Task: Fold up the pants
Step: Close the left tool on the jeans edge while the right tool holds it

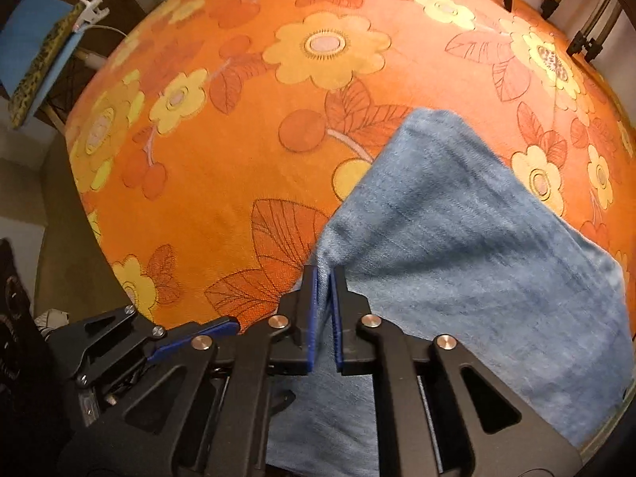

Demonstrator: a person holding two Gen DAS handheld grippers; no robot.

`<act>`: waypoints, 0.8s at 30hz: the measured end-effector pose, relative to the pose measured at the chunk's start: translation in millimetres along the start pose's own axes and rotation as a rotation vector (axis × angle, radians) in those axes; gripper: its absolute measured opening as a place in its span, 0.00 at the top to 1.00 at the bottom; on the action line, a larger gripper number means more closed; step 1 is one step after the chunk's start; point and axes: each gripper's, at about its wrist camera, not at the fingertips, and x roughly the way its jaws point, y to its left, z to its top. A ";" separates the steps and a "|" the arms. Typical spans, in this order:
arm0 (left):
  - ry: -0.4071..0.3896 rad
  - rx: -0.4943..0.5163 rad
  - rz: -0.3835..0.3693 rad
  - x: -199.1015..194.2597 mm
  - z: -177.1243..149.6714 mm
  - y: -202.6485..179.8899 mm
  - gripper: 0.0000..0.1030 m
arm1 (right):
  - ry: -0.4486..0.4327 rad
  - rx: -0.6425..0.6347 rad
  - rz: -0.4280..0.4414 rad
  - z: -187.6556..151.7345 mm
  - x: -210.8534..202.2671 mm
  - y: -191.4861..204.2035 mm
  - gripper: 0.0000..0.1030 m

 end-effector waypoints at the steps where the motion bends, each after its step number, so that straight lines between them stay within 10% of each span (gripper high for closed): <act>1: 0.007 0.001 -0.004 1.3 -0.5 -0.5 0.55 | -0.015 0.012 0.021 -2.0 -4.8 -3.9 0.95; 7: 0.019 0.018 -0.035 7.2 -0.3 -8.5 0.57 | -0.072 0.074 0.111 -8.7 -29.1 -25.2 0.95; 9: 0.002 0.031 -0.042 4.7 -2.0 -11.2 0.80 | -0.081 0.079 0.123 -9.1 -32.4 -28.2 0.95; 12: -0.017 0.052 -0.035 1.3 -3.4 -15.2 0.89 | -0.079 0.062 0.139 -8.4 -33.1 -28.8 0.95; 14: -0.040 0.059 -0.029 -2.6 -4.4 -16.0 0.90 | -0.070 0.073 0.119 -4.6 -33.1 -26.7 0.85; 16: -0.064 0.072 -0.026 -8.3 -7.1 -17.3 0.91 | -0.042 0.115 0.125 2.8 -32.9 -29.5 0.52; 24: -0.122 0.113 -0.038 -18.9 -4.7 -28.1 0.93 | 0.069 0.086 0.020 30.7 -6.9 -12.5 0.52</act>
